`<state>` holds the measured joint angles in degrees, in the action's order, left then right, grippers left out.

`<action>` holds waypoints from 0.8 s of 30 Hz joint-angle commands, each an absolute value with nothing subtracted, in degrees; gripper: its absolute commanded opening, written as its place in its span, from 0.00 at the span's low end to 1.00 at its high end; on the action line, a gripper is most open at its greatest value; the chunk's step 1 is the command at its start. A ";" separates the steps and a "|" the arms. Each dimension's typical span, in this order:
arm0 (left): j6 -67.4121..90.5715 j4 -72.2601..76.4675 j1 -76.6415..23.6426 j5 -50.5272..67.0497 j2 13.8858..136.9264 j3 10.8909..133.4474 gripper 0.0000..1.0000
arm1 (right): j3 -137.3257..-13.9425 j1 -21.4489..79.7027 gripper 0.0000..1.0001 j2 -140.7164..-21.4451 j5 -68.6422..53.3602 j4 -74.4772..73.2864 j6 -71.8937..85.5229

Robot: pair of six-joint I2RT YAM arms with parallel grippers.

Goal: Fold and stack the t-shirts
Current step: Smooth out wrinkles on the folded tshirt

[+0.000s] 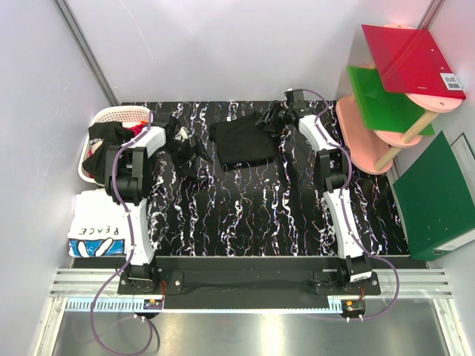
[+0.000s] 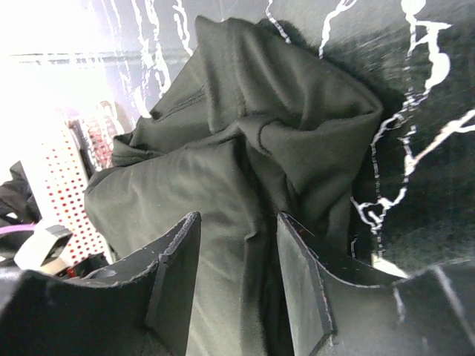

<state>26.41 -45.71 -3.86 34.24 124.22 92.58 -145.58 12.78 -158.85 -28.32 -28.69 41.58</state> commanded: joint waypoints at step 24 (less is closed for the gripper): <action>24.43 -45.62 -4.13 34.72 124.01 91.32 0.99 | -150.21 11.60 0.24 -158.47 -30.50 -25.93 44.47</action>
